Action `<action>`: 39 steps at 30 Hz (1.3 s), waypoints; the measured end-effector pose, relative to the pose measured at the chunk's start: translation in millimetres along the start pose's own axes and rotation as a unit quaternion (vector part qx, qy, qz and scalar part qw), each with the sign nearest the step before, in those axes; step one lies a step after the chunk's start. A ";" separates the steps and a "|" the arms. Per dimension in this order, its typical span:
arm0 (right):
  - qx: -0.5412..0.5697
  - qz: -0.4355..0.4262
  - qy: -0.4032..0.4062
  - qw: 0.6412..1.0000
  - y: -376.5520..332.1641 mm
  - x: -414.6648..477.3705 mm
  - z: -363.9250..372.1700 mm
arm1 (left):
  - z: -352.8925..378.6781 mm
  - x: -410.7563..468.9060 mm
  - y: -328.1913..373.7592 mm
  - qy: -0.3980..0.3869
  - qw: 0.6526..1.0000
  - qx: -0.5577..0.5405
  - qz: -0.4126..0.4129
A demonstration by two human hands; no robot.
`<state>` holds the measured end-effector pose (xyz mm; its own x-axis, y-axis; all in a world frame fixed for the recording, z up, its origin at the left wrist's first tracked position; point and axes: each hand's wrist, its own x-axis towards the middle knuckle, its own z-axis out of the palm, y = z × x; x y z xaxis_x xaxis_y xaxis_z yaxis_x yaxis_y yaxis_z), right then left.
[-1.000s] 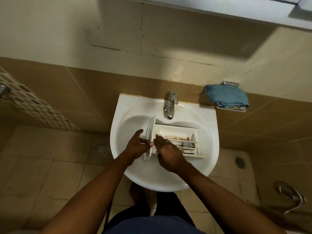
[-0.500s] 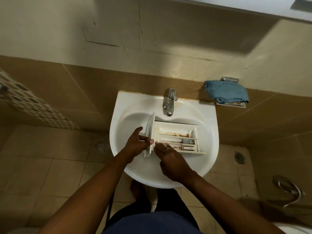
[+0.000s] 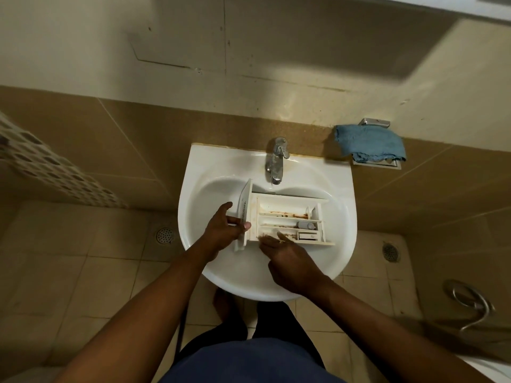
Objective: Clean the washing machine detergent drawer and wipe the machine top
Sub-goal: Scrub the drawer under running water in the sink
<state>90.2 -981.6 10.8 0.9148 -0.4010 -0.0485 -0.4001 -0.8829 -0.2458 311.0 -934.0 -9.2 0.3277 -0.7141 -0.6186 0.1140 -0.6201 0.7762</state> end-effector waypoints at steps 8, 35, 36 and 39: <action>0.036 -0.007 -0.025 0.999 -11.1 8.6 9.5 | -1.2 -0.2 1.8 0.001 1.000 0.006 0.000; 0.830 0.424 0.123 0.341 85.8 158.5 -42.0 | 3.5 -7.5 11.0 0.014 0.996 0.081 -0.018; 0.830 0.424 0.119 0.343 87.0 157.9 -41.5 | 3.6 -7.8 11.6 0.013 0.996 0.081 -0.020; 0.812 0.431 0.095 0.383 86.5 155.4 -37.6 | 3.9 -8.7 13.7 0.010 0.997 0.076 -0.028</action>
<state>195.6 -1129.5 18.4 0.4001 -0.5199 -0.7547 0.1543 0.8500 -0.5038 306.1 -937.6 6.3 0.3436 -0.6709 -0.6571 -0.0106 -0.7025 0.7116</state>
